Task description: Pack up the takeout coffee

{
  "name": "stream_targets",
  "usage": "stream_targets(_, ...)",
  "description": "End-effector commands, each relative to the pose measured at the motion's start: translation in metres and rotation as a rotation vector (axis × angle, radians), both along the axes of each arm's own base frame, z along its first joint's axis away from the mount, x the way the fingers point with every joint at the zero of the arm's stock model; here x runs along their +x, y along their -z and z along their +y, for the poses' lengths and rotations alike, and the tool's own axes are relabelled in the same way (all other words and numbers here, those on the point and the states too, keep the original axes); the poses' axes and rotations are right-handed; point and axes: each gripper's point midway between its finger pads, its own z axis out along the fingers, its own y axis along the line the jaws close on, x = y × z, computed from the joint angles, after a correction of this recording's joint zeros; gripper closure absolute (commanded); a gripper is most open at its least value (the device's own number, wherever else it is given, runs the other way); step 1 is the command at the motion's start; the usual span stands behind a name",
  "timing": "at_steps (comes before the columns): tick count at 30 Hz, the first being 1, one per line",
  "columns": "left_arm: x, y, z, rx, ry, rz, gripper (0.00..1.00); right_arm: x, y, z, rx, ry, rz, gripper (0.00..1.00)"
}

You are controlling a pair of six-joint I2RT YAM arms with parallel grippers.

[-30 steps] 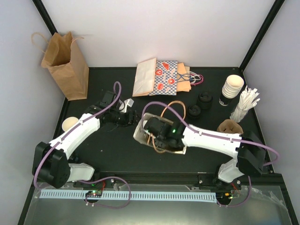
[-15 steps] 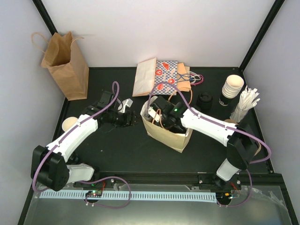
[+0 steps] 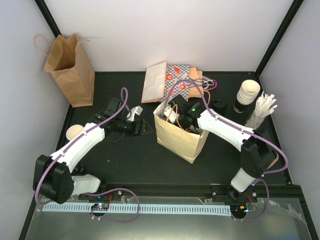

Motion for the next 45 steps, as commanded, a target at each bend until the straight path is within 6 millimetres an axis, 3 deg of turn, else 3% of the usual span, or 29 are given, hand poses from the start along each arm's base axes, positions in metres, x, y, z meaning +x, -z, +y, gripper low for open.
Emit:
stream_targets(1,0.000,-0.001,-0.005,-0.036,0.032,-0.019,0.32,-0.015,0.046,-0.025,-0.126,0.048,0.112,0.66)
stream_targets(8,-0.006,0.006,-0.011,-0.046,0.046,-0.012,0.32,-0.018,0.065,-0.051,-0.266,0.095,0.083,0.66)
stream_targets(20,-0.011,0.014,-0.023,-0.051,0.065,-0.005,0.32,-0.026,0.097,-0.069,-0.421,0.103,0.049,0.68)
stream_targets(29,-0.009,0.024,-0.036,-0.055,0.081,0.013,0.33,-0.027,0.110,-0.072,-0.474,0.095,0.013,0.69)
stream_targets(38,-0.006,0.023,-0.048,-0.059,0.101,0.012,0.33,-0.025,0.101,-0.069,-0.449,0.092,-0.014,0.69)
stream_targets(45,-0.008,0.019,-0.046,-0.052,0.098,0.001,0.33,-0.029,0.070,-0.050,-0.306,0.085,-0.016,0.66)
